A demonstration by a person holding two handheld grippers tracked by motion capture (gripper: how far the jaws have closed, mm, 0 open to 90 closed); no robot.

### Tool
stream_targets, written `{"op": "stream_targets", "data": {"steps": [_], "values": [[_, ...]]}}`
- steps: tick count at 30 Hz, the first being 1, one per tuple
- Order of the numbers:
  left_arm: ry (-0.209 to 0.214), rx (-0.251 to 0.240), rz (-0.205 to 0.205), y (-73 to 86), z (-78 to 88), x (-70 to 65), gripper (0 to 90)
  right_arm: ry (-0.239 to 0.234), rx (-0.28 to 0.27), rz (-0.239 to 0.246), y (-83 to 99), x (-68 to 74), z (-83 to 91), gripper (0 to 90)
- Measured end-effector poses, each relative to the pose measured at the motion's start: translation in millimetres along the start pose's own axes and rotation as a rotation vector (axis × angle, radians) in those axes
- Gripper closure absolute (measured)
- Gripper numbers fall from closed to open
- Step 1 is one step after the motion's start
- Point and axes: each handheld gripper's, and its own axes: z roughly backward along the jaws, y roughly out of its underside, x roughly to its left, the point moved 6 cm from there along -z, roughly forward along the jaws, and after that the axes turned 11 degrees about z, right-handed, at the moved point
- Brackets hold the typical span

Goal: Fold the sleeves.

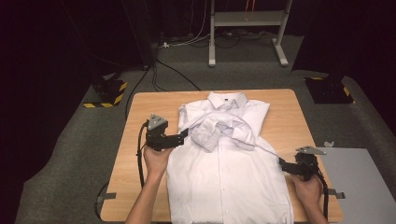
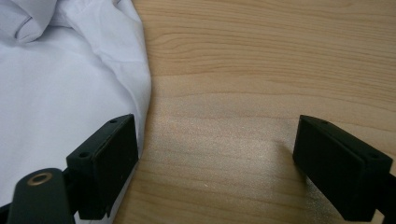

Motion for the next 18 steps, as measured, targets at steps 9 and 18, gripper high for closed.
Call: {"op": "stream_targets", "data": {"steps": [9, 18], "values": [[-0.02, -0.001, 0.019, 8.3, 5.0, 6.1, 10.8, 0.0, 0.0, 0.0, 0.0, 0.0, 0.0, 13.8], [-0.036, -0.003, 0.038, 17.9, 8.5, 12.7, 10.3, 0.0, 0.0, 0.0, 0.0, 0.0, 0.0, 13.8]]}}
